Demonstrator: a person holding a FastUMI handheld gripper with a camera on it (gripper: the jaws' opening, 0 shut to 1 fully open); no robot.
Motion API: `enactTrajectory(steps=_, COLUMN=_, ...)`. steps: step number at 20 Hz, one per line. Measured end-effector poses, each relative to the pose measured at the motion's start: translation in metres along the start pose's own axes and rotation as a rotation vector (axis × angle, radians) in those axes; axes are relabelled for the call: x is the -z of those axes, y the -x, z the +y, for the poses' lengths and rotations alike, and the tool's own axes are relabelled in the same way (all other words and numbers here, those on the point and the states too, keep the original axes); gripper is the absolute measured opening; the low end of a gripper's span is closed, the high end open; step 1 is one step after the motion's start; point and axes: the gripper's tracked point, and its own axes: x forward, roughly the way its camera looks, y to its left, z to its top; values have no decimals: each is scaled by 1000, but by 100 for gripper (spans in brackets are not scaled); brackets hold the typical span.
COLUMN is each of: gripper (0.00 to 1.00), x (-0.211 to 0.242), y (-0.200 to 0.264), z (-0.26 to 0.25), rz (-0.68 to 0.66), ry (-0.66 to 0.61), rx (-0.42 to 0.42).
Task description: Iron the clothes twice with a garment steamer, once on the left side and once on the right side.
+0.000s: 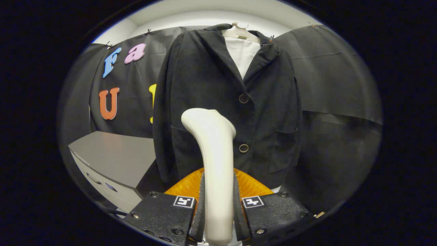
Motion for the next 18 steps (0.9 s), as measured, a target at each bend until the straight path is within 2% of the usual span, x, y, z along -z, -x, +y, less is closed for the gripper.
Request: enactTrajectory(steps=18, gripper=38, x=108, y=-24, z=-3, rz=223, ry=29, rx=95)
